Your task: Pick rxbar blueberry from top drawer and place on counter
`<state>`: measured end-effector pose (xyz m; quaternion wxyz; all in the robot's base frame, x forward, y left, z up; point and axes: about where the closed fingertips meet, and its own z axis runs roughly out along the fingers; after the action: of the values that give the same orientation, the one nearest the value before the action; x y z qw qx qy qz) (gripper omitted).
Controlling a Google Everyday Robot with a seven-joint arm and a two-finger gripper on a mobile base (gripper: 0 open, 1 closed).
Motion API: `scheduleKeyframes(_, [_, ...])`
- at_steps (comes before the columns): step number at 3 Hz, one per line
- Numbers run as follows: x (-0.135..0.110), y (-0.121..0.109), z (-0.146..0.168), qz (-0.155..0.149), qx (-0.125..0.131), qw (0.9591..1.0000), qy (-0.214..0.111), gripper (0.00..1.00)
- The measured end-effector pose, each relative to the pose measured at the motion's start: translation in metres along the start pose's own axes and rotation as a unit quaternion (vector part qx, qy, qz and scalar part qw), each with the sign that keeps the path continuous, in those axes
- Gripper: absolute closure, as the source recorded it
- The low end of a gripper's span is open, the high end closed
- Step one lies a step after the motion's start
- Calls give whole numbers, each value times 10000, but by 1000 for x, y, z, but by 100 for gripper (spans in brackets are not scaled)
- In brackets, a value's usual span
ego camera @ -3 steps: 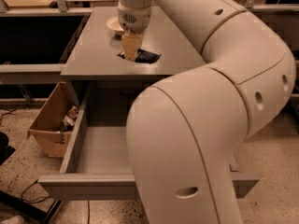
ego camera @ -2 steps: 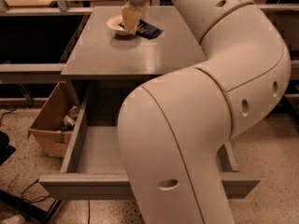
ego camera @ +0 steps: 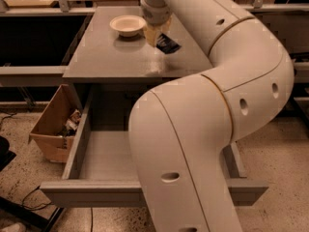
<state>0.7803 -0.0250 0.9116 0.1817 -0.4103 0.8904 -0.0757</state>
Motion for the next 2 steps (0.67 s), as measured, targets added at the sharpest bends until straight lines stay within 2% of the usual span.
scheduleKeyframes(1, [47,2,76,704,-367,9965,261,74])
scheduleKeyframes(2, [46,0,70,704,-367,9965,262,51])
